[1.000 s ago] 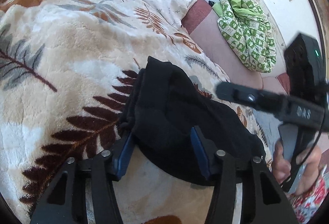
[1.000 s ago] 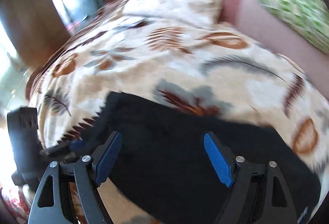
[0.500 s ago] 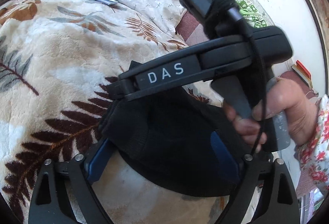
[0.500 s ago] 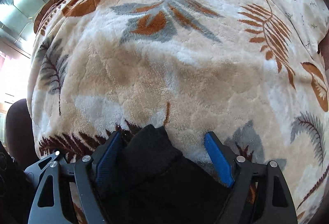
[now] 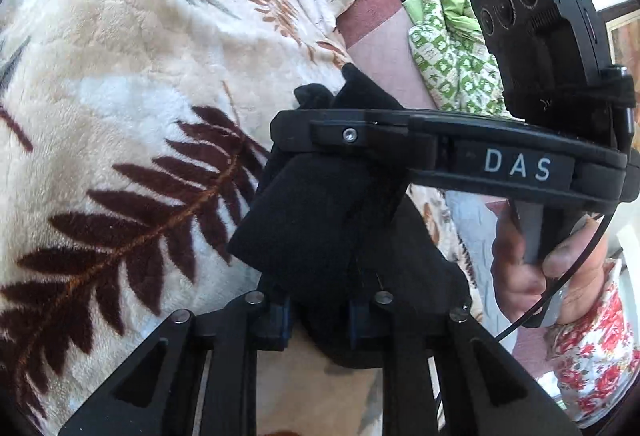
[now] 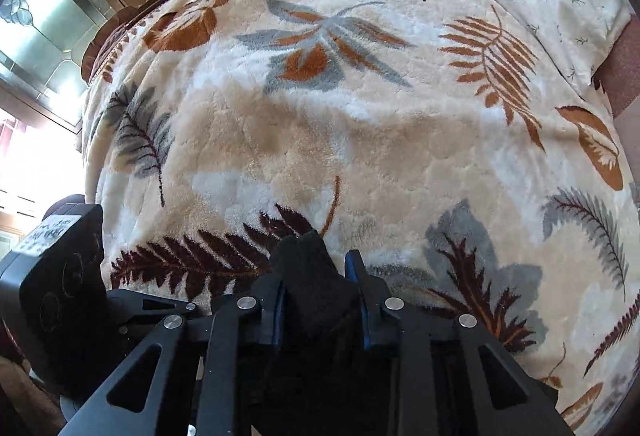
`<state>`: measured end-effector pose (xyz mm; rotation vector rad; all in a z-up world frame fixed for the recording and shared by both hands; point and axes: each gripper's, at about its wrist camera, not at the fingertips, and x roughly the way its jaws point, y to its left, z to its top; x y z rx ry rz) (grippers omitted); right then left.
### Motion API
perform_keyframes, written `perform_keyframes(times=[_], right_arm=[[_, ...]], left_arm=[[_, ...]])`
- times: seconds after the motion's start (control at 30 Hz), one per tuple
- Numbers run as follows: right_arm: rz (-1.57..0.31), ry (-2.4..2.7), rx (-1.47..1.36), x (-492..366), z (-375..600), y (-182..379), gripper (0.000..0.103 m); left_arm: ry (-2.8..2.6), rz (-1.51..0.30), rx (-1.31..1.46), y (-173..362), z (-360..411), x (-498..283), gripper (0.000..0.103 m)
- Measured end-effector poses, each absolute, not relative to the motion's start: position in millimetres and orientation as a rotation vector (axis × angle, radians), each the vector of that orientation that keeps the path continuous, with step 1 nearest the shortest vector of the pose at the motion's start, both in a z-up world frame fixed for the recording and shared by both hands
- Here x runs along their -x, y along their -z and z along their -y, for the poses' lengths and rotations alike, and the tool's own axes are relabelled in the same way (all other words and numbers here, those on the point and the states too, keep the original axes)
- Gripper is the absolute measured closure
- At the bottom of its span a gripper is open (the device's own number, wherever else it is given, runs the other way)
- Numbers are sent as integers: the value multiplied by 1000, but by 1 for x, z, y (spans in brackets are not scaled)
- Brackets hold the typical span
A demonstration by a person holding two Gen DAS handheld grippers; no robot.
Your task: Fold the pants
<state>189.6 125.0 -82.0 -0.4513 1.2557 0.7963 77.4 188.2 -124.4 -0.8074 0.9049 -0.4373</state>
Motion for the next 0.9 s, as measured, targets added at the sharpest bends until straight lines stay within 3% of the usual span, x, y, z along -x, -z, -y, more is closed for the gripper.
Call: perform_keyframes(times=[0.37,0.6,0.63,0.7,0.77,0.9], right_arm=[[-1143,-698,327,-183,-44,30,74],[-1144,-579,184,-185,55,41,73],[-1149,-564,155,-184,69,47,69],[-1157,-522,91,-183,95,57,62],[-1158,-468,26,-179,123,65,41],[-1115,-325,-30,-162,175,68,36]], left_arm=[[546,-895,716,74,-120,-91,84],[606,-964,595,73,-35,-109,77],[613,-980,583,75,-24,-110,75],[635,-1026,560,79,-7,-106,61],[668,-1059,538,81,3,-99,57],[712,-1082,502,76,1,-80,51]])
